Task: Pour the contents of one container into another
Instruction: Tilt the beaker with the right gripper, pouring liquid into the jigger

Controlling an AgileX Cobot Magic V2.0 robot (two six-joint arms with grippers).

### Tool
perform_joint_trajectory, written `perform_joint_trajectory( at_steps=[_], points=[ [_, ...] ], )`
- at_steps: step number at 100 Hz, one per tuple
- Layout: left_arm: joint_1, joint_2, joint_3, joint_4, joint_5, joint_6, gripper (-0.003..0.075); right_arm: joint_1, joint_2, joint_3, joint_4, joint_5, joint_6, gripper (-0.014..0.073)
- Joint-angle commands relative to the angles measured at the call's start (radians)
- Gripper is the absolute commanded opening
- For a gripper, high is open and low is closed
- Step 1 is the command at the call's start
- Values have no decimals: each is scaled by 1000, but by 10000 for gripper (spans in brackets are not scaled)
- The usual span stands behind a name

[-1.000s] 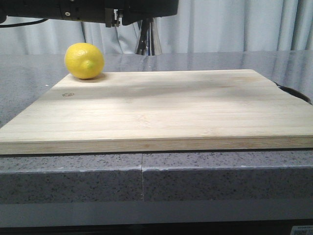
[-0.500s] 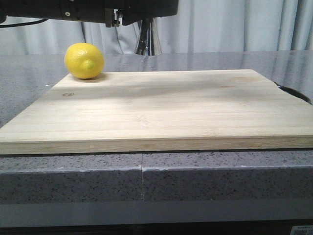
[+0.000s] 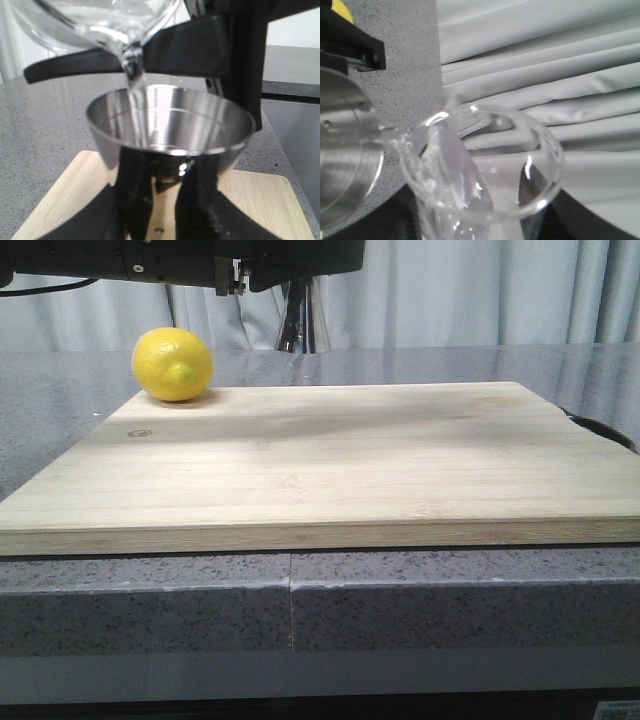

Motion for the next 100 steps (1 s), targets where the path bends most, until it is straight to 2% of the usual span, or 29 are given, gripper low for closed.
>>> perform_joint_trajectory(
  at_steps=[1,100],
  points=[
    [-9,-59,-28,-91,105,-9,205,0,-37,-44,-30,-21,0,294],
    [-9,-59,-28,-91,105,-9,205,-6,-37,-44,-185,2,0,294]
  ],
)
